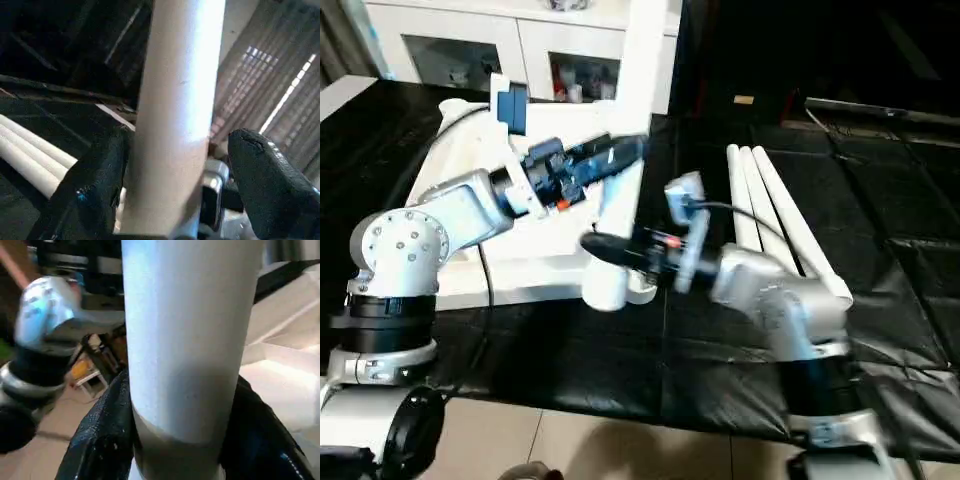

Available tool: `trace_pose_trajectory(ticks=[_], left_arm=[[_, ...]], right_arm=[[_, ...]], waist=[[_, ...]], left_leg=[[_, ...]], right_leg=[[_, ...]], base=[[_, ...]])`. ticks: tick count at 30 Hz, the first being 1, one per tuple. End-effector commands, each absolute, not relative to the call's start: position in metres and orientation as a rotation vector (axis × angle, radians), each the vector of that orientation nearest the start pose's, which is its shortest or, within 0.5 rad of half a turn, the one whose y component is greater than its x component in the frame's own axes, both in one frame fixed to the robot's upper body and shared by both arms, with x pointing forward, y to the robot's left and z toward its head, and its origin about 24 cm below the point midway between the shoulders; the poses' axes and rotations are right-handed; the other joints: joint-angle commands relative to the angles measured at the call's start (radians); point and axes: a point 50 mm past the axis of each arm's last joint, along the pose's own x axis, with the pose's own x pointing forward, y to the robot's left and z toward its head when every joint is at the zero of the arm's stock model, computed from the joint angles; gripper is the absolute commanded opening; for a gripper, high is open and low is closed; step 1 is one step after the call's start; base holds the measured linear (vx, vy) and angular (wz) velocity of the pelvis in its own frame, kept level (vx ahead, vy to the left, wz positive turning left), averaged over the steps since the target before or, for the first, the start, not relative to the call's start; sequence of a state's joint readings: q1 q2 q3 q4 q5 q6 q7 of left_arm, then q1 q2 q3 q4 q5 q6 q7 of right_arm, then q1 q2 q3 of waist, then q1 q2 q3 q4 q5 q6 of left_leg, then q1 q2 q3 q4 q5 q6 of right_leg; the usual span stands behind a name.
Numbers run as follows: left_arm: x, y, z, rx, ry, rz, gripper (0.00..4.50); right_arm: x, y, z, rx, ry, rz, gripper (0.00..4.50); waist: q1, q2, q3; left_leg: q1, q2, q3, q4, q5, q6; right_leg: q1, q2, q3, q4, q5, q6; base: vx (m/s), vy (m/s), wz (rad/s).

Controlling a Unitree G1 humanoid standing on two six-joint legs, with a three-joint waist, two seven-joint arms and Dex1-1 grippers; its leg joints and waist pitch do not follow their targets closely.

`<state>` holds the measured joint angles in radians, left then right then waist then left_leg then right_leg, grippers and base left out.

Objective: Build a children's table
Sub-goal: Pick table leg

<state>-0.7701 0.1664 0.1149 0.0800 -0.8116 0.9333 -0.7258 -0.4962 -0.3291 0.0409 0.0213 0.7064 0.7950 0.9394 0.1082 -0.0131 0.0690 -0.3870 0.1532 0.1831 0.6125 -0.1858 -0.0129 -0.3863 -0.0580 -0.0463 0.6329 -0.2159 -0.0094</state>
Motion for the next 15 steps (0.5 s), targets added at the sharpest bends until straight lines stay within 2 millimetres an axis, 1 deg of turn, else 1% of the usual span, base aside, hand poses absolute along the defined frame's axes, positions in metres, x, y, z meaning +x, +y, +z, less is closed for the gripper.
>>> trace_pose_trajectory(ticks=[1,2,5,6,7,8,9,10,11,12,13,15], left_arm=[[0.320,0.079,0.209,-0.524,0.112,-1.346,3.43],[0.320,0.080,0.209,-0.524,0.114,-1.353,3.43],[0.320,0.083,0.210,-0.540,0.113,-1.401,3.43],[0.318,0.085,0.213,-0.542,0.101,-1.451,3.43],[0.318,0.085,0.213,-0.541,0.100,-1.455,3.16],[0.312,0.086,0.216,-0.520,0.089,-1.521,3.09],[0.307,0.087,0.218,-0.507,0.075,-1.578,3.09],[0.306,0.087,0.219,-0.508,0.072,-1.591,3.09],[0.301,0.088,0.221,-0.516,0.063,-1.645,2.77],[0.298,0.088,0.222,-0.522,0.060,-1.672,2.77],[0.296,0.088,0.223,-0.529,0.056,-1.704,2.65],[0.293,0.088,0.224,-0.535,0.052,-1.741,2.58]], right_arm=[[0.283,-0.115,0.139,0.391,0.219,1.398,1.91],[0.282,-0.116,0.139,0.389,0.218,1.413,1.91],[0.278,-0.118,0.140,0.379,0.225,1.458,1.91],[0.275,-0.119,0.141,0.369,0.232,1.487,1.91],[0.275,-0.119,0.141,0.369,0.233,1.489,1.91],[0.274,-0.119,0.140,0.358,0.240,1.504,1.91],[0.274,-0.120,0.140,0.353,0.243,1.510,1.91],[0.274,-0.120,0.140,0.352,0.244,1.511,1.91],[0.274,-0.120,0.140,0.348,0.246,1.519,1.91],[0.274,-0.120,0.140,0.347,0.247,1.526,1.91],[0.273,-0.120,0.141,0.346,0.248,1.536,1.91],[0.273,-0.120,0.141,0.347,0.248,1.547,1.91]], waist=[[0.007,-0.008,-0.081],[0.008,-0.005,-0.080],[0.009,-0.006,-0.082],[0.009,-0.006,-0.081],[0.009,-0.003,-0.082],[0.010,0.009,-0.082],[0.008,0.005,-0.082],[0.008,0.006,-0.083],[0.007,0.009,-0.082],[0.007,0.007,-0.082],[0.008,0.007,-0.082],[0.008,0.011,-0.081]], left_leg=[[0.022,0.068,-0.026,-0.059,-0.040,0.044],[0.023,0.074,-0.029,-0.061,-0.040,0.041],[0.023,0.072,-0.028,-0.059,-0.032,0.043],[0.022,0.072,-0.028,-0.060,-0.032,0.043],[0.023,0.072,-0.029,-0.060,-0.037,0.040],[0.023,0.074,-0.031,-0.060,-0.037,0.036],[0.025,0.073,-0.030,-0.060,-0.041,0.037],[0.024,0.073,-0.030,-0.061,-0.046,0.032],[0.025,0.075,-0.030,-0.062,-0.051,0.027],[0.024,0.074,-0.029,-0.061,-0.056,0.025],[0.024,0.075,-0.031,-0.061,-0.060,0.025],[0.025,0.074,-0.031,-0.062,-0.068,0.023]], right_leg=[[0.056,-0.093,0.050,-0.062,0.010,-0.255],[0.053,-0.096,0.050,-0.059,0.009,-0.255],[0.054,-0.096,0.048,-0.057,0.017,-0.266],[0.053,-0.096,0.048,-0.058,0.016,-0.267],[0.054,-0.096,0.048,-0.058,0.013,-0.266],[0.052,-0.097,0.048,-0.055,0.020,-0.271],[0.051,-0.096,0.047,-0.060,0.016,-0.271],[0.052,-0.095,0.048,-0.057,0.021,-0.276],[0.051,-0.096,0.047,-0.056,0.026,-0.285],[0.052,-0.095,0.047,-0.055,0.030,-0.289],[0.053,-0.097,0.047,-0.055,0.033,-0.292],[0.052,-0.097,0.047,-0.056,0.024,-0.293]], base=[[0.000,0.000,0.00],[0.000,0.000,0.00],[0.000,0.000,0.00],[0.000,0.000,0.00],[0.000,0.000,0.00],[0.000,0.000,0.00],[0.000,0.000,0.00],[0.000,0.000,0.00],[0.000,0.000,0.00],[0.000,0.000,0.00],[0.000,0.000,0.00],[0.000,0.000,0.00]])
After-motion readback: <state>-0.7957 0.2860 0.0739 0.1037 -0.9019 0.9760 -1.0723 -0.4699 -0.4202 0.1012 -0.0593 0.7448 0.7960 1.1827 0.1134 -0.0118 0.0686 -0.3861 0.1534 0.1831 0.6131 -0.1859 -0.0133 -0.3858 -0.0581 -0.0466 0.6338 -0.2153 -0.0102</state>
